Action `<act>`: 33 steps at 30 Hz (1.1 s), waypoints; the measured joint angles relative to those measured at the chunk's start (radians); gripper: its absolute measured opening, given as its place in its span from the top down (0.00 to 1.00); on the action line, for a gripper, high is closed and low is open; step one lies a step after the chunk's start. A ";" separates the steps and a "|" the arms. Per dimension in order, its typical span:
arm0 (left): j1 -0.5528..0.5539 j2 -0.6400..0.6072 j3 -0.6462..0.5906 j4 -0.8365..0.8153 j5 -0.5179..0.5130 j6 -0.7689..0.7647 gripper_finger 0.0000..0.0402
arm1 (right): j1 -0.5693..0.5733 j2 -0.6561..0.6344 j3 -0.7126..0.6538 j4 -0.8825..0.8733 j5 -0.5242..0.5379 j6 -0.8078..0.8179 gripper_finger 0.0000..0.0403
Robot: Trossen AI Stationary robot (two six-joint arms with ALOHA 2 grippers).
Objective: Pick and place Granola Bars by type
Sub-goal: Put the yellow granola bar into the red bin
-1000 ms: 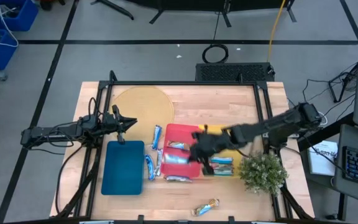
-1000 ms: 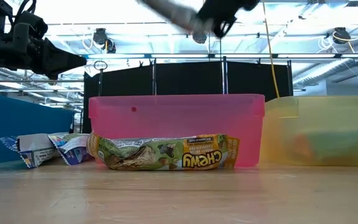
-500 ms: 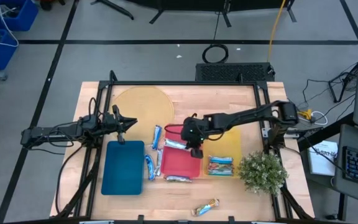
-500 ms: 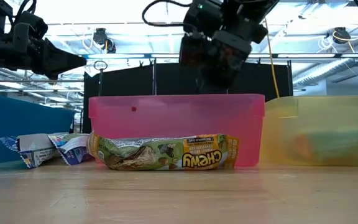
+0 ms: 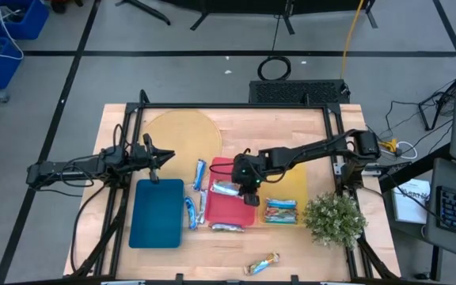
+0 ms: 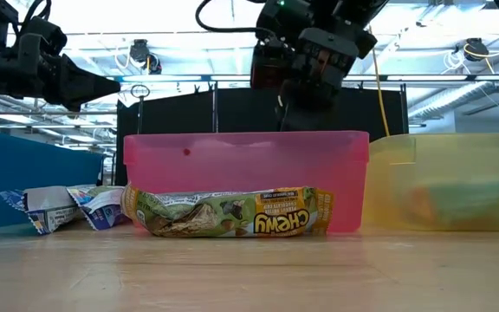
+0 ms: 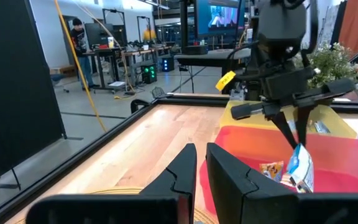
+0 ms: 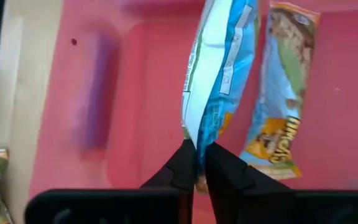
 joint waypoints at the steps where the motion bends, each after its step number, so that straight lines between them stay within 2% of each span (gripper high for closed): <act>1: 0.000 0.000 0.000 0.000 0.000 0.000 0.88 | 0.005 0.000 0.000 0.004 0.000 0.002 0.91; 9: 0.000 0.000 0.000 0.000 0.000 0.006 0.88 | 0.056 0.000 0.000 0.015 -0.001 0.009 0.80; 11: 0.000 0.000 0.000 0.000 0.000 0.006 0.88 | 0.081 0.000 0.000 0.015 -0.031 0.027 0.77; 14: 0.000 0.000 0.000 0.000 0.000 0.007 0.88 | 0.160 0.000 0.000 0.036 -0.074 0.051 0.74; 17: 0.000 0.000 0.000 0.001 0.000 0.007 0.88 | 0.264 0.000 0.000 0.079 -0.071 0.053 0.72; 22: 0.000 0.000 0.000 0.002 -0.001 0.007 0.88 | 0.423 -0.020 0.000 0.152 -0.071 0.145 0.72; 28: 0.000 0.000 0.000 0.021 -0.001 0.005 0.88 | 0.541 -0.030 0.000 0.091 0.099 0.244 0.72; 33: 0.000 0.000 0.000 0.025 -0.001 0.007 0.88 | 0.573 -0.030 0.000 -0.010 0.170 0.278 0.72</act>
